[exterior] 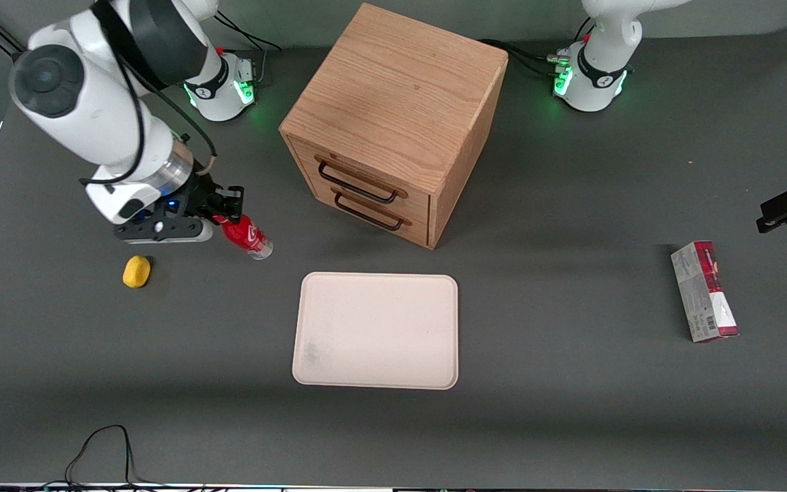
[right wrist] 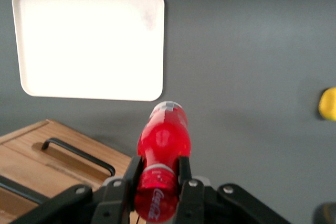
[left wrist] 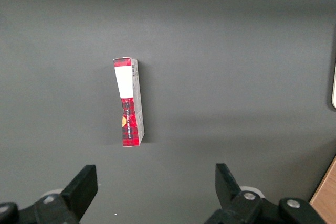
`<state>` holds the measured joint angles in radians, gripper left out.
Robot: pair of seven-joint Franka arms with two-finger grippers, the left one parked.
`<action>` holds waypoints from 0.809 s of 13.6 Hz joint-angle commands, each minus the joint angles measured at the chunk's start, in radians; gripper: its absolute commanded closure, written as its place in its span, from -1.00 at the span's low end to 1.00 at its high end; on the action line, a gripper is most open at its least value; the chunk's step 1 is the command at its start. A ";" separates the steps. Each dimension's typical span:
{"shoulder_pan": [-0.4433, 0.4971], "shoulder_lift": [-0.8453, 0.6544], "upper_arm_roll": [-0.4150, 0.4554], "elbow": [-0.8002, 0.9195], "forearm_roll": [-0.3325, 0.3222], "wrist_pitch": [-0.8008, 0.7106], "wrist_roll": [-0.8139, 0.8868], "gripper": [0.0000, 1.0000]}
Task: Place coke bottle on tray
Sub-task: 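Lift the red bottle and carry it to the cream tray's edge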
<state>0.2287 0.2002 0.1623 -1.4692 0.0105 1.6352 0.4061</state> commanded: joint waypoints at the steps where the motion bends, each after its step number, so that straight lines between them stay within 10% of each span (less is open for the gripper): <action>1: 0.005 0.325 0.055 0.508 -0.061 -0.172 -0.003 1.00; 11: 0.032 0.721 0.077 0.576 -0.201 0.293 -0.026 0.96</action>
<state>0.2547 0.8612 0.2305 -0.9630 -0.1621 1.9193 0.3889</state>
